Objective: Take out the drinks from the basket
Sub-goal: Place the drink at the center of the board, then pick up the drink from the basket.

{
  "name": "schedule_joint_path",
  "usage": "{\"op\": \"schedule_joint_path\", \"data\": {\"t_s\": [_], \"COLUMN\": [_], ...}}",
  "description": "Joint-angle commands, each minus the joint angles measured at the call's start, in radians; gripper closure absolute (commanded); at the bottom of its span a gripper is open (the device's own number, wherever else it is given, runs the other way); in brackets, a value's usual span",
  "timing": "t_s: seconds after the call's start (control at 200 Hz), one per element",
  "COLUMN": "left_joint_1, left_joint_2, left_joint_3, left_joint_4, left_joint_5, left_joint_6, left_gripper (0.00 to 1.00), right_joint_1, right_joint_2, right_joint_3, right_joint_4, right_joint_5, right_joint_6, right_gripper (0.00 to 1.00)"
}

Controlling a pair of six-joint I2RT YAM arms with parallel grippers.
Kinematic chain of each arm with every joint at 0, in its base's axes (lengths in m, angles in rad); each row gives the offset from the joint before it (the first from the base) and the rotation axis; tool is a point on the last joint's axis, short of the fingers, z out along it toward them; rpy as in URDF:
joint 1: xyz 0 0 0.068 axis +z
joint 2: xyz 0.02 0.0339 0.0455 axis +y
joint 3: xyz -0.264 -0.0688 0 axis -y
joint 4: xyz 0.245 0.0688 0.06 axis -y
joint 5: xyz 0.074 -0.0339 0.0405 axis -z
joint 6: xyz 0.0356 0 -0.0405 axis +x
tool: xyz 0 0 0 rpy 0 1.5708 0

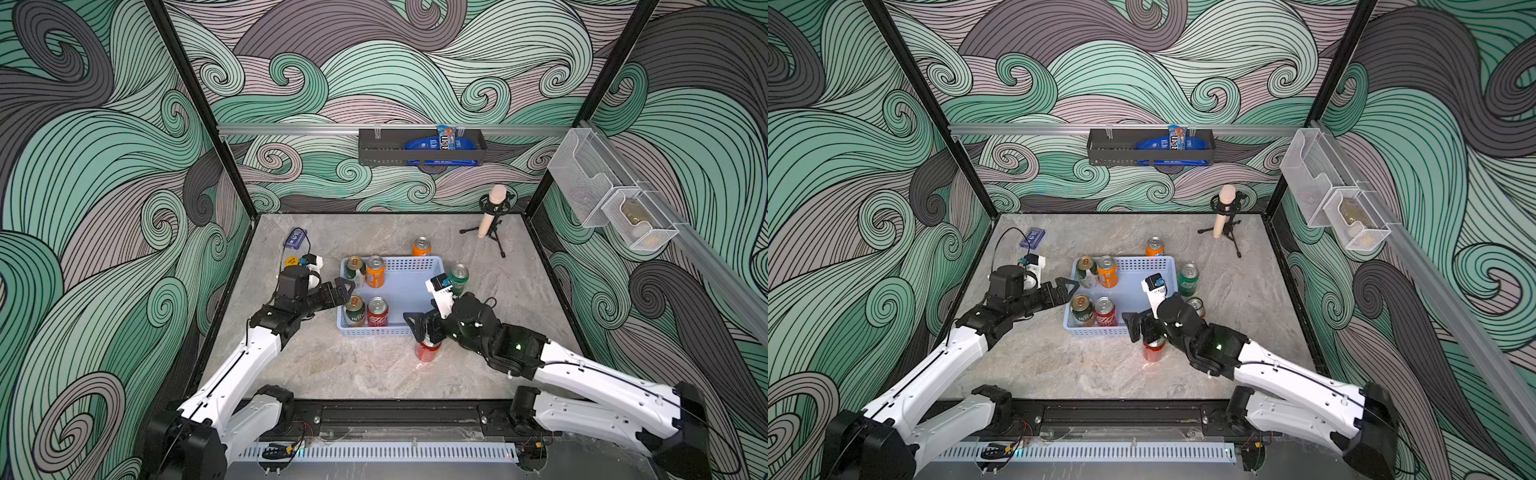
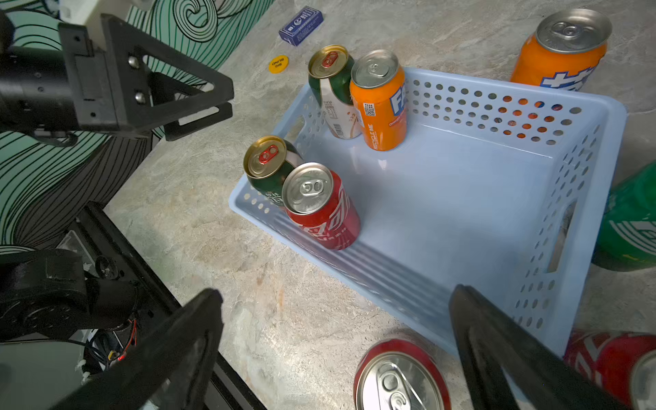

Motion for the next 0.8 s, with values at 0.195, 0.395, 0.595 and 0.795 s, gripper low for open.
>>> {"op": "schedule_joint_path", "data": {"t_s": [0.195,0.395,0.595,0.795], "left_joint_1": [-0.006,-0.002,0.013,0.046], "left_joint_2": [-0.015,0.054,0.117,0.126], "left_joint_3": [0.053,0.086,0.101,0.086], "left_joint_4": [-0.004,0.006,0.024,0.047], "left_joint_5": [-0.059,-0.082,-0.106,-0.089], "left_joint_6": [0.046,0.054,0.049,0.027], "left_gripper": [0.01,0.01,0.01,0.01], "right_joint_1": [-0.172,-0.230,-0.251,-0.272], "right_joint_2": [0.215,0.355,0.495,0.648], "right_joint_3": [0.182,0.295,0.406,0.521], "right_joint_4": [-0.060,-0.060,-0.057,-0.036], "right_joint_5": [-0.142,-0.203,-0.209,-0.285], "right_joint_6": [-0.017,-0.039,-0.052,-0.067], "right_gripper": [0.02,0.04,0.04,0.05]}}
